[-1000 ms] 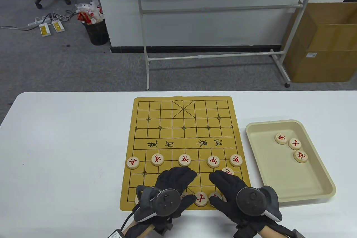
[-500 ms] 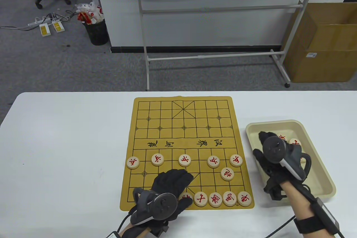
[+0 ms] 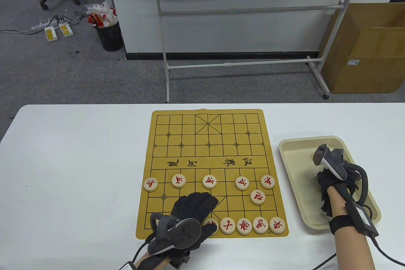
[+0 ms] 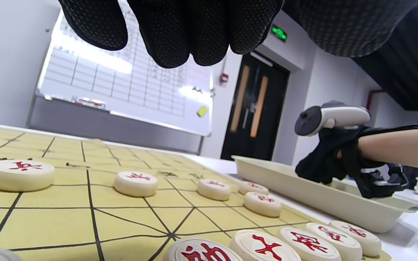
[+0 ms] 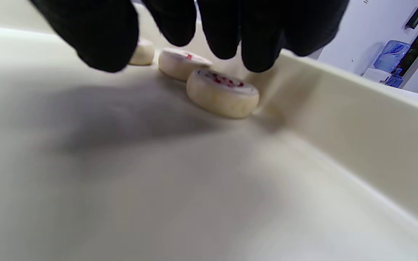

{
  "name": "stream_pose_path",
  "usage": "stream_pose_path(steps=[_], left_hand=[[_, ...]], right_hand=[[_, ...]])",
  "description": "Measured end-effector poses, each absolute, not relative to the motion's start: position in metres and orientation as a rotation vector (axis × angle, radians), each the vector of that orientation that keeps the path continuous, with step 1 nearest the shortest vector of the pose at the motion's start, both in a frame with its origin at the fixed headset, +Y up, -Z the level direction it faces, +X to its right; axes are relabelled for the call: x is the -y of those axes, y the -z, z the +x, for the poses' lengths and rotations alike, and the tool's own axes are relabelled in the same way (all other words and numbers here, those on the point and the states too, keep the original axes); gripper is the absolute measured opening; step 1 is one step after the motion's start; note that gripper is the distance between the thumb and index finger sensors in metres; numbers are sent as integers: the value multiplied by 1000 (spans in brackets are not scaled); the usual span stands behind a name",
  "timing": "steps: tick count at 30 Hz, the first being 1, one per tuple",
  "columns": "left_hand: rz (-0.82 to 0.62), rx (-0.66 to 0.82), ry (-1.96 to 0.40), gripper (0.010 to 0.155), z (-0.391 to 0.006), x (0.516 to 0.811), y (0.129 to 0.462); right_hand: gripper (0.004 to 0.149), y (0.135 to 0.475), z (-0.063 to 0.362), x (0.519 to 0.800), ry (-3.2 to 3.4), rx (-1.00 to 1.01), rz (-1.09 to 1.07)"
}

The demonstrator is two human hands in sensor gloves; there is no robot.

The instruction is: Set up Chinese chess pieces

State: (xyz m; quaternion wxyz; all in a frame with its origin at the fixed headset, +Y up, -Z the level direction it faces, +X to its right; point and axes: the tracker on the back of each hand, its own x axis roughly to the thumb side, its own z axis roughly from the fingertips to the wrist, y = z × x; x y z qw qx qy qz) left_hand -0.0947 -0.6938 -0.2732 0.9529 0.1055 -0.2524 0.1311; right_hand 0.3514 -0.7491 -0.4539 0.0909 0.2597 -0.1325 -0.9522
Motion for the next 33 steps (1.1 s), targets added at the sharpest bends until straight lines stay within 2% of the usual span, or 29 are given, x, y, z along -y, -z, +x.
stream_pose_path(steps=[2,7,11,16,18,20,26,28,33], left_hand=[[216,513,-267,74,-94,694,273],[211,507,-272,74,-93,694,273],[211,508,-269,73,-93,694,273],[210,509,-267,73,-92,695,273],[208,510,-265,73,-91,695,273],[207,513,-262,74,-90,695,273],[209,517,-261,74,-88,695,272],[214,517,-262,74,-88,695,271],[218,516,-268,74,-88,696,271]], right_hand=[[78,455,352,753,2812,426,776],[74,455,350,752,2729,269,787],[77,456,350,758,2691,452,792],[77,455,350,755,2707,444,799],[79,452,352,754,2753,369,845],[81,450,353,755,2762,437,858],[80,448,352,754,2749,411,830],[80,445,349,747,2763,369,813],[73,422,324,702,2944,142,638]])
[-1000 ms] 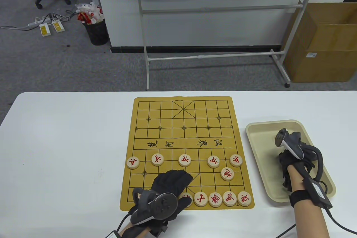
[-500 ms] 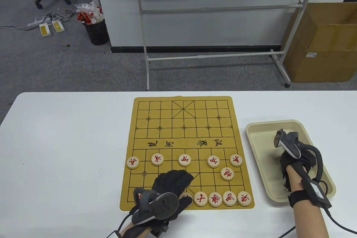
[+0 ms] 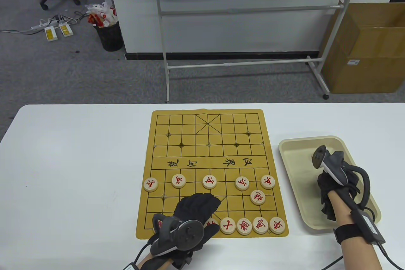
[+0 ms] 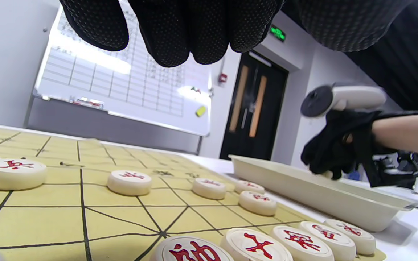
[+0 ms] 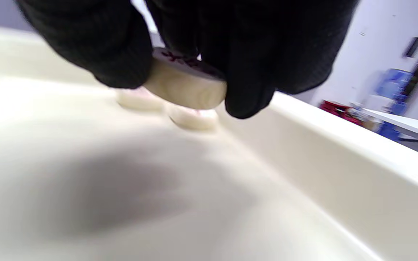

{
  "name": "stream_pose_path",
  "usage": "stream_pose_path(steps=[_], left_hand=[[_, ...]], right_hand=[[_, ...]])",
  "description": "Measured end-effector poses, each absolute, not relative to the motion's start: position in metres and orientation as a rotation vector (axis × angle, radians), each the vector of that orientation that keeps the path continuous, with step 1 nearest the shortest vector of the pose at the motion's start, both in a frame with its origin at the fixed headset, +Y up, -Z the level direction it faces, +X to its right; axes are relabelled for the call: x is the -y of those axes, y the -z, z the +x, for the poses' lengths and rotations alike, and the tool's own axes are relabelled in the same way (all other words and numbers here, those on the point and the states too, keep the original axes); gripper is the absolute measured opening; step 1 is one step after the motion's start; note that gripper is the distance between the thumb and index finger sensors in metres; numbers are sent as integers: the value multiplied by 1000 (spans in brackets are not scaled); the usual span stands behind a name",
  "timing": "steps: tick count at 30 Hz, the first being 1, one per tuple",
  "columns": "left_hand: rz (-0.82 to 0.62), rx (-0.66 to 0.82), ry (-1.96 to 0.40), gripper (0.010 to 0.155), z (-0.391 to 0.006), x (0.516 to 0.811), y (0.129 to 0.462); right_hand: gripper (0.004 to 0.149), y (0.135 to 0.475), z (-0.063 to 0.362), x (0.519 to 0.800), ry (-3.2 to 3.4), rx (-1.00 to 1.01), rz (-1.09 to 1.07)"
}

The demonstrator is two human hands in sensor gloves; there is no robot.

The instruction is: Set up Chinese chess pieces

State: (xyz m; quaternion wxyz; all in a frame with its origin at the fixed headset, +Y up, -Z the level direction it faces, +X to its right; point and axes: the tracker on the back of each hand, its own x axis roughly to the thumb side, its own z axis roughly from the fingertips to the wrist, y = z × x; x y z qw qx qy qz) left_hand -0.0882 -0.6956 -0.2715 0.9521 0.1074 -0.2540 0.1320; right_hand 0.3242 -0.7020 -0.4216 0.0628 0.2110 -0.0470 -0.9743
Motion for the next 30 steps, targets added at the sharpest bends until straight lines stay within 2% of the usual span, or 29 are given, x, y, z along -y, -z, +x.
stream_pose_path(steps=[3,5,8,11,12,14,18,22,24,26,30], left_hand=[[224,529,-267,75,-86,696,269],[234,542,-275,78,-85,696,267],[246,571,-285,83,-81,695,263],[278,607,-301,81,-76,693,257],[305,622,-305,80,-74,692,254],[358,659,-280,77,-71,691,248],[458,710,-156,66,-65,691,239],[474,732,-182,51,-60,692,237],[475,743,-179,50,-60,692,237],[477,761,-192,50,-61,692,238],[519,731,-179,50,-69,682,243]], right_hand=[[72,393,296,673,3170,-13,411],[71,370,275,659,3347,-137,112],[69,335,242,652,3567,-171,-229],[68,310,205,660,3727,12,-566],[70,303,191,668,3759,130,-700],[79,295,173,681,3770,254,-842],[84,285,153,699,3727,515,-1049],[85,279,147,703,3721,640,-1205],[84,276,147,704,3712,557,-1224],[84,275,147,703,3700,579,-1241],[81,272,150,699,3772,276,-1268]])
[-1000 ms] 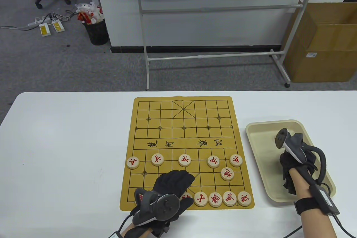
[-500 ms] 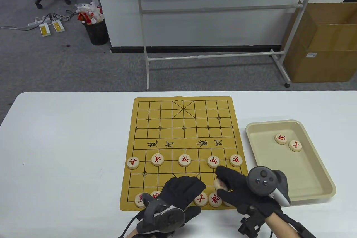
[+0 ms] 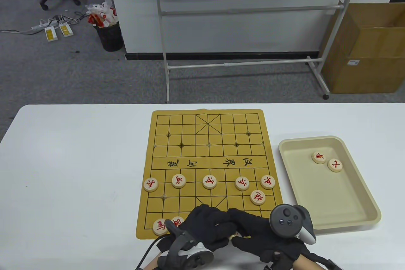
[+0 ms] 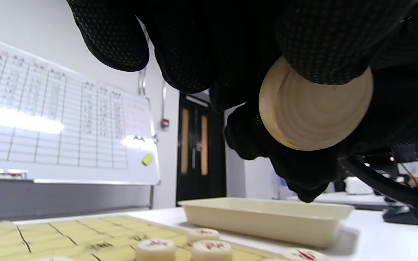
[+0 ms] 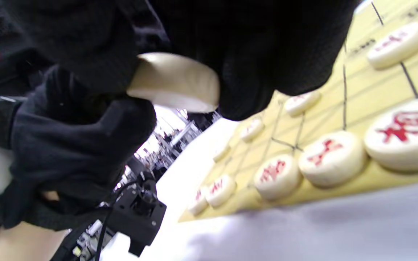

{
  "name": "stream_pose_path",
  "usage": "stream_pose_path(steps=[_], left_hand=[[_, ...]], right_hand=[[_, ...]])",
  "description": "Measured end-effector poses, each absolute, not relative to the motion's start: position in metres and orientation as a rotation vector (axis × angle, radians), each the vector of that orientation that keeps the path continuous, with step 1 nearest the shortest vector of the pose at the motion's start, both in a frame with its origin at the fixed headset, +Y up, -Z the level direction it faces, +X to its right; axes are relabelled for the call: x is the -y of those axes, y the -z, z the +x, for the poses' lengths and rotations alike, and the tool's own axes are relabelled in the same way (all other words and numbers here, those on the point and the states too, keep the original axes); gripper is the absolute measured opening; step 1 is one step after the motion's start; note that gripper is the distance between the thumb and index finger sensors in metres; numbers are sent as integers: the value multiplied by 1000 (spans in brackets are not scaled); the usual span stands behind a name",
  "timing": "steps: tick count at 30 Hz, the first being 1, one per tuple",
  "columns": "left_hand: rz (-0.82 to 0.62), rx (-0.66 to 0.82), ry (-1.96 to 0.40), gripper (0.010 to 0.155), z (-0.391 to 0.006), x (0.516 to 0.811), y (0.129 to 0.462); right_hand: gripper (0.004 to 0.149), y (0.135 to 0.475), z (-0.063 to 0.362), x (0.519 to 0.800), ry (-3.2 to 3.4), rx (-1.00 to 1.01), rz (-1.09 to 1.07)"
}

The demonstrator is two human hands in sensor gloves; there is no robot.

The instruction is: Set up Chinese chess pieces

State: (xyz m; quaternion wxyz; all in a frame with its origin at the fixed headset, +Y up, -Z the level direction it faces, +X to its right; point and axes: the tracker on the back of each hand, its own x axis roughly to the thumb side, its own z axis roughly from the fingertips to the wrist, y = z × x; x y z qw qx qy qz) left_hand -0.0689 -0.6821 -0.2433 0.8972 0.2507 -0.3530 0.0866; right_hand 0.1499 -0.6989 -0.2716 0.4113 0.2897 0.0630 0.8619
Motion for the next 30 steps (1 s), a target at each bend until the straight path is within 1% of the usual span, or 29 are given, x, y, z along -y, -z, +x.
stream_pose_path(steps=[1,3,5,6,7,8,10,13,16,19,27,30], left_hand=[[545,697,-170,50,-75,676,246],[605,571,-127,50,-99,658,257],[654,449,-88,50,-126,651,271],[658,387,-62,50,-139,652,280],[641,337,-29,50,-150,655,287],[592,270,28,50,-161,663,299],[491,184,141,50,-178,681,317],[343,105,224,50,-192,705,336],[239,82,244,50,-197,724,348],[183,72,278,50,-195,732,354],[162,111,339,50,-174,745,358],[165,125,394,52,-171,747,357]], right_hand=[[82,270,152,696,-2208,-77,714],[82,267,159,689,-2320,102,711],[81,265,164,686,-2359,174,717],[80,265,166,685,-2365,190,712],[80,264,168,685,-2363,192,708],[79,264,169,686,-2364,191,706],[78,264,169,687,-2378,194,710],[78,263,168,688,-2412,213,727],[77,260,166,687,-2435,236,744],[76,259,165,685,-2434,242,750],[76,256,163,684,-2440,263,764],[73,256,162,684,-2445,263,765]])
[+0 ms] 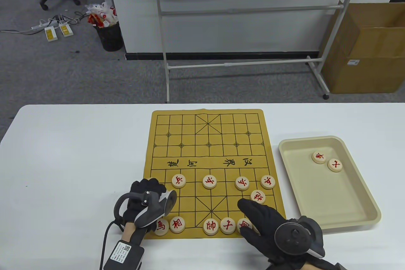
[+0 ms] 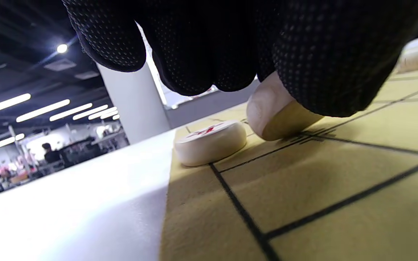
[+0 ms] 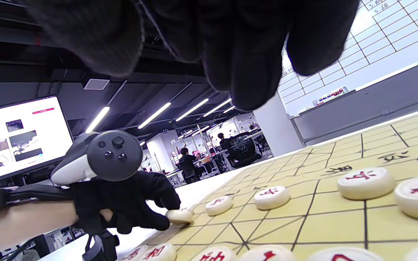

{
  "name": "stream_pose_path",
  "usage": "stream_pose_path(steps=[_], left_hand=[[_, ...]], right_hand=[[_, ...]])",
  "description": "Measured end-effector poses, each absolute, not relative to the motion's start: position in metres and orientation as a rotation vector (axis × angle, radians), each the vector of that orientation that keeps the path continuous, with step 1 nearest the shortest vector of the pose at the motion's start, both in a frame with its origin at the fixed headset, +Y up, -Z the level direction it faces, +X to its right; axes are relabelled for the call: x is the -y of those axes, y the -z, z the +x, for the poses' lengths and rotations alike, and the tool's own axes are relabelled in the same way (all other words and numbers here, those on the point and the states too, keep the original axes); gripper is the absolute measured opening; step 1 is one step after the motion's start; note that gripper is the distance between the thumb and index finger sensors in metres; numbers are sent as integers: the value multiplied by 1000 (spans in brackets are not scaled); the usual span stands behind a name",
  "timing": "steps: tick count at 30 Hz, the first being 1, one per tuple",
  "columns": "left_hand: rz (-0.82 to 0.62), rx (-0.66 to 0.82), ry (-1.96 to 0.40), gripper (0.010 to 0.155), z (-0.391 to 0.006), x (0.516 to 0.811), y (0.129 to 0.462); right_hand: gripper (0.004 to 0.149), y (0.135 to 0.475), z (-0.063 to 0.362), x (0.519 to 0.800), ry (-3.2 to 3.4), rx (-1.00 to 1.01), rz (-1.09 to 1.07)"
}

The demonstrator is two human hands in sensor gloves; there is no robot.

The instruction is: Set up Chinese chess pieces

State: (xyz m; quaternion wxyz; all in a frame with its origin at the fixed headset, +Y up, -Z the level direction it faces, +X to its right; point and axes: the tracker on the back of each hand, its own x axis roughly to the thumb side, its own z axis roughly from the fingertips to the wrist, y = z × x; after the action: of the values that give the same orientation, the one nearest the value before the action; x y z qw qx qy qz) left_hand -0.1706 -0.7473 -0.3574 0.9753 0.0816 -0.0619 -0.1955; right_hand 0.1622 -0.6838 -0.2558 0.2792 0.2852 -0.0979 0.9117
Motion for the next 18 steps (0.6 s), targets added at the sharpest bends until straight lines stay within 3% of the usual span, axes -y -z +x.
stream_pose_path(steps=[6,10,15,18], left_hand=[[129,130,389,52,-172,749,358],[216,123,243,58,-166,723,350],[314,264,-30,66,-133,687,324],[306,378,-188,72,-112,682,304]], right_hand=[[74,255,163,683,-2437,273,762],[75,255,163,683,-2443,263,754],[75,259,164,686,-2472,253,717],[75,261,164,688,-2487,253,682]])
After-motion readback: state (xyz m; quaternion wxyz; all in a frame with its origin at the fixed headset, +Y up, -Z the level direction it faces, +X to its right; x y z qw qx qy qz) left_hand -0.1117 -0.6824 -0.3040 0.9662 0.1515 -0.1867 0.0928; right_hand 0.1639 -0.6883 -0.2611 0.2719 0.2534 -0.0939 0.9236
